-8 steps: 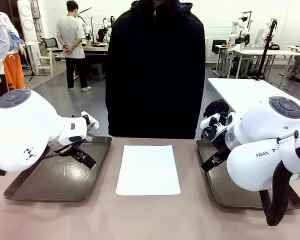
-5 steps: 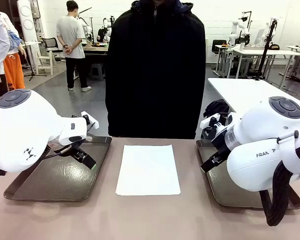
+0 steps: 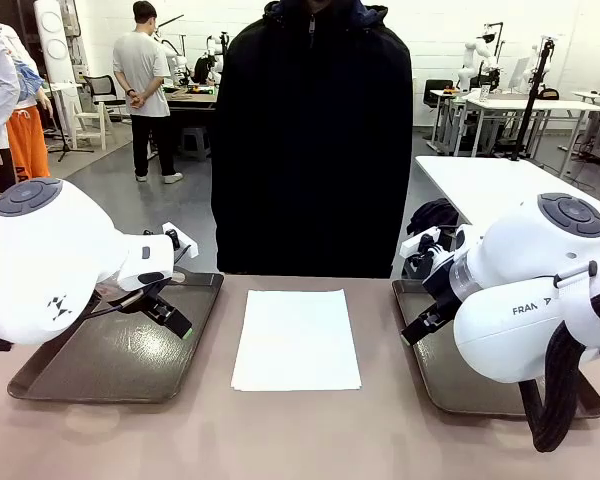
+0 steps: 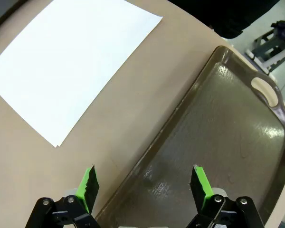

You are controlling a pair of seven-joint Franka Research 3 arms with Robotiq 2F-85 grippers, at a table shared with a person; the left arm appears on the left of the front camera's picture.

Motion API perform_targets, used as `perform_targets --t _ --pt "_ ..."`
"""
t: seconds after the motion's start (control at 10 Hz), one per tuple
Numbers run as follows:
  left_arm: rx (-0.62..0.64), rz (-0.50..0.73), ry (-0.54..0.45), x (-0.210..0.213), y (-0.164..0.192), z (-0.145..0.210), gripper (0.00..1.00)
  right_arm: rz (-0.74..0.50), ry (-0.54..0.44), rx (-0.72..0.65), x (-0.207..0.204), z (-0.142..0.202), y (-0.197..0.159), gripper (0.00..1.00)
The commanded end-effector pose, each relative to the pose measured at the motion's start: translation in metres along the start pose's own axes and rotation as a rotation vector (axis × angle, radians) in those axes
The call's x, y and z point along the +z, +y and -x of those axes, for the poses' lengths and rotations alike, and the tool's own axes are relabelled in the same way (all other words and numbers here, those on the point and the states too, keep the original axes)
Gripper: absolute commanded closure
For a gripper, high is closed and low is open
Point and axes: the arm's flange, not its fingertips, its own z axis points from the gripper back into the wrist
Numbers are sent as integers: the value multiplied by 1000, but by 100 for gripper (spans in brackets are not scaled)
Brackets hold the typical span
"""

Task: Sort the A4 documents.
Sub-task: Receive the A4 Paper.

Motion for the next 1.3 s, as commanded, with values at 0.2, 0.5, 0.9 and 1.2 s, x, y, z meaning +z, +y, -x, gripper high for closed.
perform_targets --t 0.2,0.5,0.9,1.2 --pt "1 0 0 0 0 0 0 0 0 -1 0 0 0 0" --pt "1 0 0 0 0 0 0 0 0 -1 0 0 0 0" --pt "34 30 -63 33 14 10 0 -113 -74 -6 34 7 -17 0" --pt "95 72 -179 95 47 34 0 -186 -195 -36 99 34 -61 0"
